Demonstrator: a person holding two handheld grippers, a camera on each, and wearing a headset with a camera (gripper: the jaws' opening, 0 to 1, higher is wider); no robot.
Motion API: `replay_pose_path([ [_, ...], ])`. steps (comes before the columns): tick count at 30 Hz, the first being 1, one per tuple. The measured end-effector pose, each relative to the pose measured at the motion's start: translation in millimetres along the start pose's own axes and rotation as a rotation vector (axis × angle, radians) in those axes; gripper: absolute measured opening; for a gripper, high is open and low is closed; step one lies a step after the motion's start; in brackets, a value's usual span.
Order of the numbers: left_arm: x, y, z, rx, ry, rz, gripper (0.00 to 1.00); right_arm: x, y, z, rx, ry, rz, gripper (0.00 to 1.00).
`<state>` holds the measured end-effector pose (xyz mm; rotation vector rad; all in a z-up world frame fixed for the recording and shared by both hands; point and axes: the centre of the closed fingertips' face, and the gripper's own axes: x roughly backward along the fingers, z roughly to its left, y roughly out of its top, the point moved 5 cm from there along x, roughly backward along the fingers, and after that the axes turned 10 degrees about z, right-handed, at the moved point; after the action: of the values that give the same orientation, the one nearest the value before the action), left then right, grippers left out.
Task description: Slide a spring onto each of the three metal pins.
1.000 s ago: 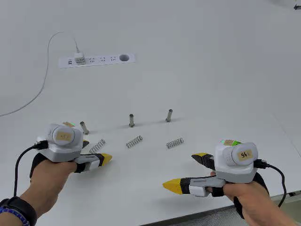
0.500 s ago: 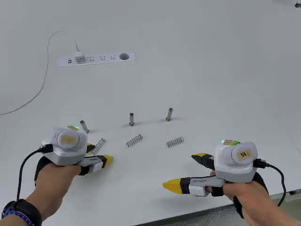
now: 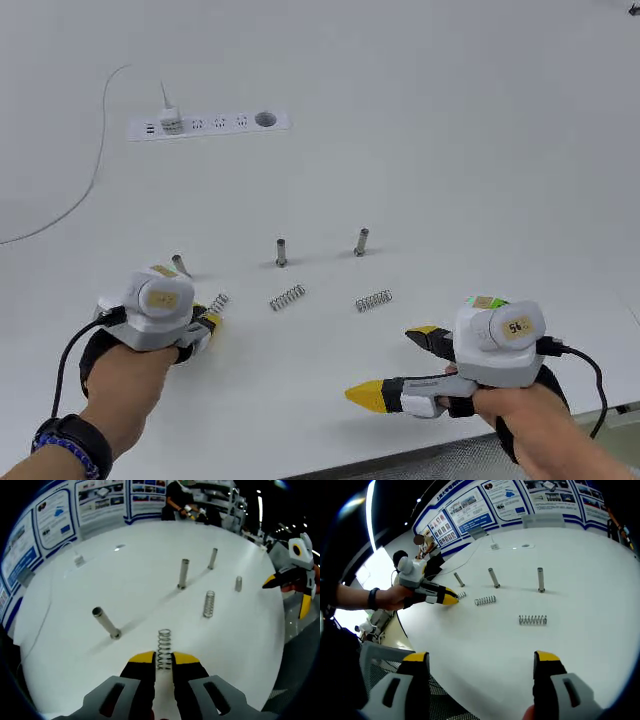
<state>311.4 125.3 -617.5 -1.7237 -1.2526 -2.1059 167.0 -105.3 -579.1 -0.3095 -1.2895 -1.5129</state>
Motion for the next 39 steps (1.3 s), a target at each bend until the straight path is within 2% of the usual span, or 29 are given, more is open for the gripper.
replay_pose_path([
  [4, 0.6, -0.1, -0.2, 0.015, 0.001, 0.007, 0.11, 0.1, 2.8, 1.5, -0.003, 0.009, -0.008, 0.86],
  [6, 2.8, -2.6, 0.5, 0.045, -0.004, 0.033, 0.11, 0.7, 4.7, 2.7, -0.005, 0.015, -0.012, 0.85],
  [13, 9.2, -14.7, -2.5, 0.077, -0.021, 0.03, 0.1, 0.9, 6.7, 4.7, -0.006, 0.022, -0.02, 0.85],
  [15, 13.4, -17.7, -3.4, 0.102, -0.016, 0.023, 0.1, 0.2, 6.6, 5.9, -0.005, 0.025, -0.019, 0.85],
  [27, 27.9, -33.5, -24.5, 0.141, -0.047, 0.02, 0.1, -2.6, 5.2, 11.5, -0.003, 0.047, -0.013, 0.83],
  [34, 31.8, -38.8, -49.4, 0.076, -0.086, 0.031, 0.1, -6.6, -0.4, 15.1, 0.001, 0.057, 0.003, 0.83],
  [39, 34.5, -35.6, -66.6, 0.019, -0.119, 0.032, 0.1, -10.2, -0.8, 20.3, 0.006, 0.075, 0.009, 0.82],
])
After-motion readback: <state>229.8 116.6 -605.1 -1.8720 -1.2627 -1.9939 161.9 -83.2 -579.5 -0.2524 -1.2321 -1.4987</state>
